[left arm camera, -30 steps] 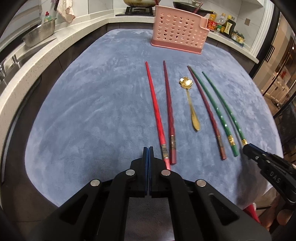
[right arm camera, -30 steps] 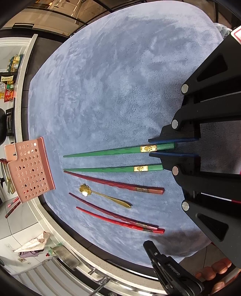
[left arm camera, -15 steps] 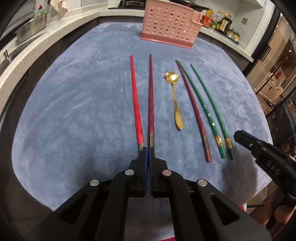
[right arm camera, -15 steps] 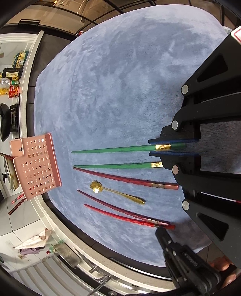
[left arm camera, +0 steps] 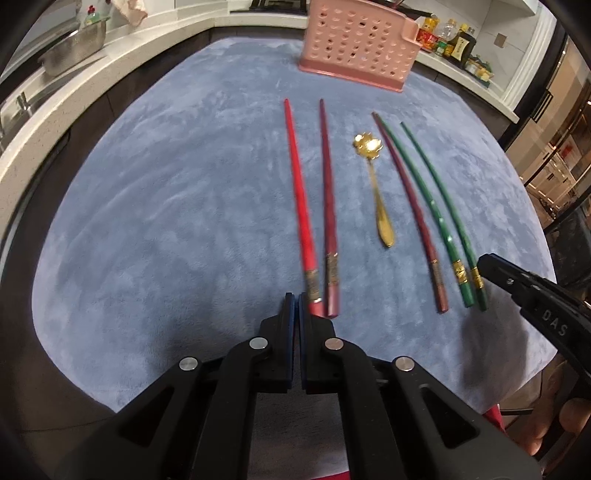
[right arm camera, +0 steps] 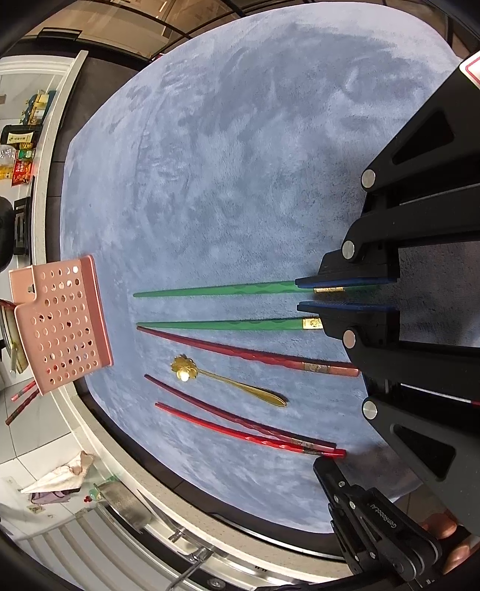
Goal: Organize utensils
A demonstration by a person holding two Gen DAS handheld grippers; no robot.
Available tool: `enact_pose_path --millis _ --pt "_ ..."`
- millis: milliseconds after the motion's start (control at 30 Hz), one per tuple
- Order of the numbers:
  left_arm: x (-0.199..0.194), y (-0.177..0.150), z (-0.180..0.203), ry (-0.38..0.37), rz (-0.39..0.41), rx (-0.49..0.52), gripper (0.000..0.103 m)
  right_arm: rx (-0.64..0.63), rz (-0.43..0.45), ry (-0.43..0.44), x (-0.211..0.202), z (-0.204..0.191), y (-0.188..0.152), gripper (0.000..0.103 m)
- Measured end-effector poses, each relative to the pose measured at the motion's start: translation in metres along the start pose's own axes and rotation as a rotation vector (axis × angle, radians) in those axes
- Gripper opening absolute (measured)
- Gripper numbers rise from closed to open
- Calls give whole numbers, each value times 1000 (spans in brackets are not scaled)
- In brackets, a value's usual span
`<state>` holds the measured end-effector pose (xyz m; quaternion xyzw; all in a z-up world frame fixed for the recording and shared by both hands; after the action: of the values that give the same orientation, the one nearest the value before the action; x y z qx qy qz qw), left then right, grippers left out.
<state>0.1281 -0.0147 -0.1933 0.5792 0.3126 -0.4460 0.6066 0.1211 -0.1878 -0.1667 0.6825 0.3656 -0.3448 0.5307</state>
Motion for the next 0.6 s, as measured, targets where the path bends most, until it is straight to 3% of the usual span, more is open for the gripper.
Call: enact_pose_path --millis 267,600 --pt "2 -1 -5 -12 -3 -17 2 11 -8 -7 -1 3 -6 7" --pt "-7 2 13 -89 8 -13 4 15 -9 -11 -2 5 -8 9"
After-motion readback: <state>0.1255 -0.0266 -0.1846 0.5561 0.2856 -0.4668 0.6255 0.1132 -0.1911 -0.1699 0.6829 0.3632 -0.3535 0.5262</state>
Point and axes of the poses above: each gripper's, at about its wrist camera, not at the fingertips, and x roughly the way its jaws point, z to its right, y to its top, the point moved 9 cm from there along x, roughly the way its jaws point, and after that the axes turned 2 degrees about -z, right-handed, at the moved point
